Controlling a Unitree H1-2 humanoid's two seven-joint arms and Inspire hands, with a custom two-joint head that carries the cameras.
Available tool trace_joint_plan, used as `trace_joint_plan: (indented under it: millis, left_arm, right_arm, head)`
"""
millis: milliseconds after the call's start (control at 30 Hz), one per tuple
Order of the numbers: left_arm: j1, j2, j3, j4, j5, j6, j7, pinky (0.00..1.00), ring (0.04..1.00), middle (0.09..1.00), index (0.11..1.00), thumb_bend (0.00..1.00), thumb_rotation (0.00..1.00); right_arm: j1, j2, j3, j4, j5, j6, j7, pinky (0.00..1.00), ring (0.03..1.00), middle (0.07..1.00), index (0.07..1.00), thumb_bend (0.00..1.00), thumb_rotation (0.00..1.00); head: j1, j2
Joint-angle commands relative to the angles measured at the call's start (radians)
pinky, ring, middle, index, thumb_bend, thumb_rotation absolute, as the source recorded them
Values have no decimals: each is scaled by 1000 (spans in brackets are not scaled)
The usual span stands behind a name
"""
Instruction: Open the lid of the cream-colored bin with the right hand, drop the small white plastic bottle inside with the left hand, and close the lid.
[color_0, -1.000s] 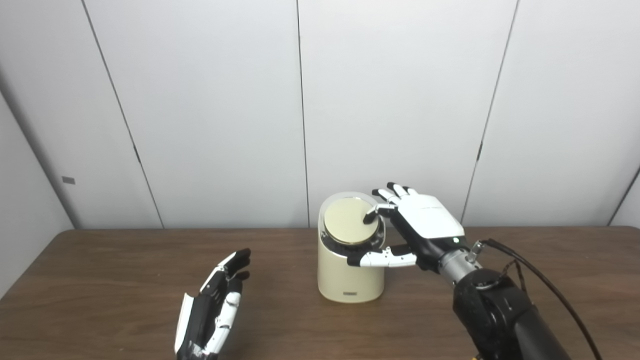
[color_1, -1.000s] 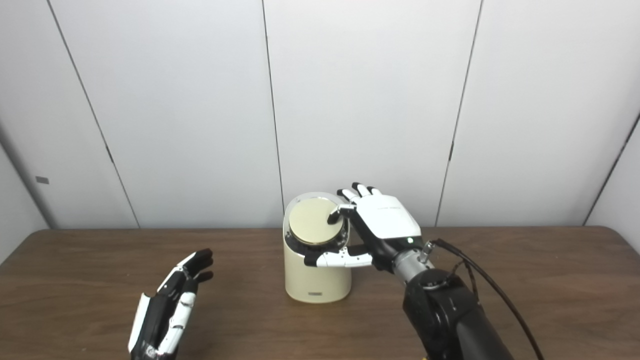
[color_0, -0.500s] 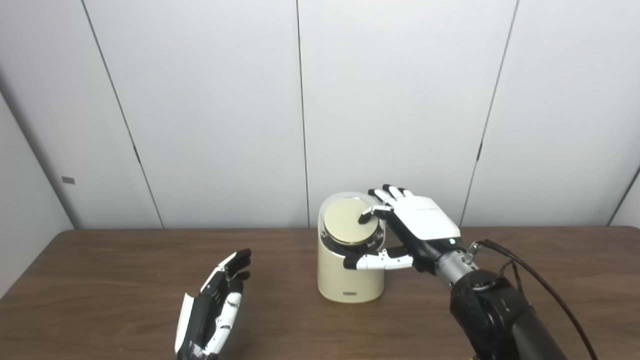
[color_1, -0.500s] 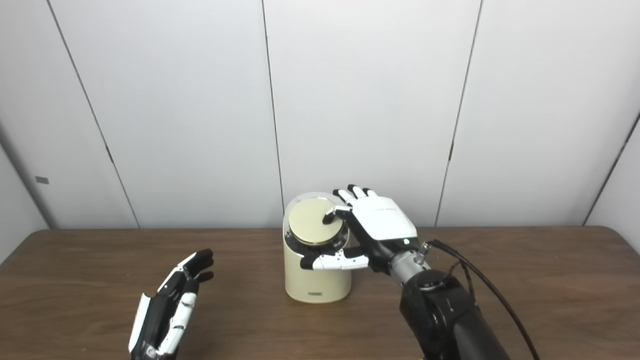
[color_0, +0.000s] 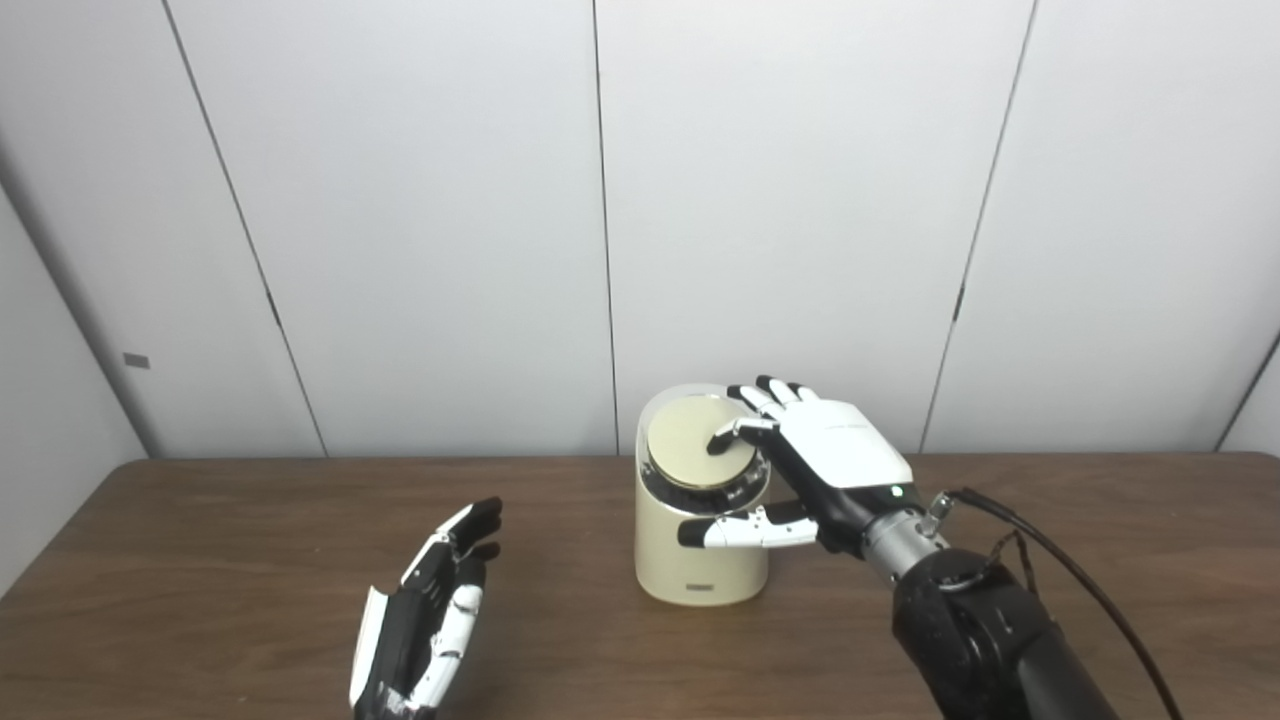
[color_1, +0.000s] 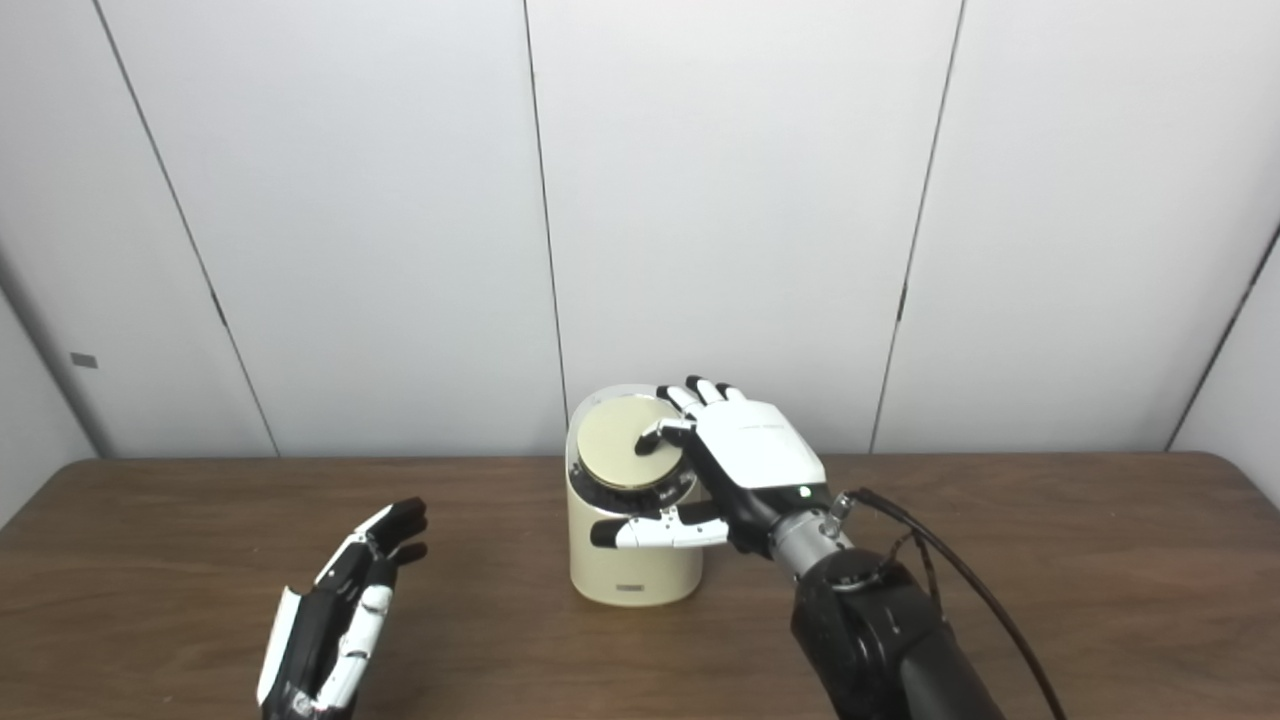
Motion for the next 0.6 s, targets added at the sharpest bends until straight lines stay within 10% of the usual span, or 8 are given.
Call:
trace_joint_plan:
  millis: [0, 567]
  left_arm:
    - [-6, -3, 4, -20, 1, -19, 4, 804, 859, 864, 835, 383, 759]
    - [-13, -1, 17, -22, 10, -15, 9, 790, 859, 863, 833, 395, 774]
  right_arm:
    - [-22, 2, 2, -29, -2, -8, -2, 1000, 1000, 955, 708, 923, 945]
    - [37, 13, -9, 13, 15, 22, -42, 999, 1000, 960, 717, 905, 932]
  head:
    - [1, 4]
    - [2, 11]
